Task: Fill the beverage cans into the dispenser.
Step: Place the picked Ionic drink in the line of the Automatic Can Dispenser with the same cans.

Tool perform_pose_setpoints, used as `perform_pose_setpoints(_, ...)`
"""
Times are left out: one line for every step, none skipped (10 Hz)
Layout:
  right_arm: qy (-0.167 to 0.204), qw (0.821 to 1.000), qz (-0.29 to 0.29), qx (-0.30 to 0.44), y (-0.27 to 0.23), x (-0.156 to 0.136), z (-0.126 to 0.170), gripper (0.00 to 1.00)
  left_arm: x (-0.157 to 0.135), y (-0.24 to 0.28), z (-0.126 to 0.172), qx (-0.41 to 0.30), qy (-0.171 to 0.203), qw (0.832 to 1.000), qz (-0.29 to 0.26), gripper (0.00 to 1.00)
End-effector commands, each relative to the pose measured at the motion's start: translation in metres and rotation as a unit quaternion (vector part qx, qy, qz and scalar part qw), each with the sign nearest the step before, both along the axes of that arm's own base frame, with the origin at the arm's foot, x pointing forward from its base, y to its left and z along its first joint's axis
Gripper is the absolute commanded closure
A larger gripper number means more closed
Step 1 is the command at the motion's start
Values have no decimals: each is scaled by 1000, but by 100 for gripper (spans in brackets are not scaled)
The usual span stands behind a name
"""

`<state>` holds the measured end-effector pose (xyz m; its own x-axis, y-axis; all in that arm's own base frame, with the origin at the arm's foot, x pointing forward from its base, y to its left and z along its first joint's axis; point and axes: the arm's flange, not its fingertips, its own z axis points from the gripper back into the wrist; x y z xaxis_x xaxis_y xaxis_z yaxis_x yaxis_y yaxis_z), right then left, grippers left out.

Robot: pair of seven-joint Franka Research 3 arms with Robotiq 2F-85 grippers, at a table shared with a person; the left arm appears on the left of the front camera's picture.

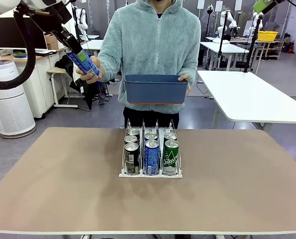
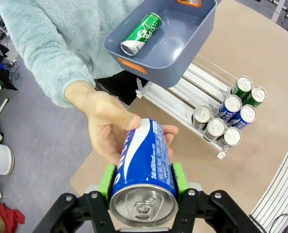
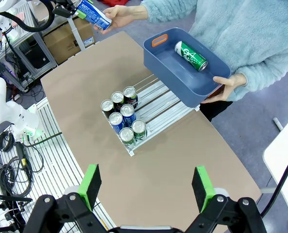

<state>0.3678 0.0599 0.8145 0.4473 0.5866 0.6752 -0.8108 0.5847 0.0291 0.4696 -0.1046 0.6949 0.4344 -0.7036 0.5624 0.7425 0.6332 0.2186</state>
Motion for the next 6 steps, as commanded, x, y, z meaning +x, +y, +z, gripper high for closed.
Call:
perform_pose_setpoints(4, 1000, 0, 3, 1, -2, 0, 0, -2, 2, 0, 0, -1, 1000, 1, 63)
perform_pose_setpoints(4, 1000, 0, 3, 1, -2, 0, 0, -2, 2, 0, 0, -1, 1000, 1, 63)
perform_pose_setpoints(4, 1000, 0, 3, 1, -2, 0, 0, -2, 2, 0, 0, -1, 1000, 1, 63)
perform_pose_setpoints(4, 1000, 0, 3, 1, -2, 0, 0, -2, 2, 0, 0, -1, 1000, 1, 63)
perform_pose_setpoints(4, 1000, 0, 3, 1, -2, 0, 0, -2, 2, 0, 0, -1, 1000, 1, 63)
perform_pose_setpoints(4, 1000, 0, 3, 1, -2, 0, 0, -2, 2, 0, 0, -1, 1000, 1, 63)
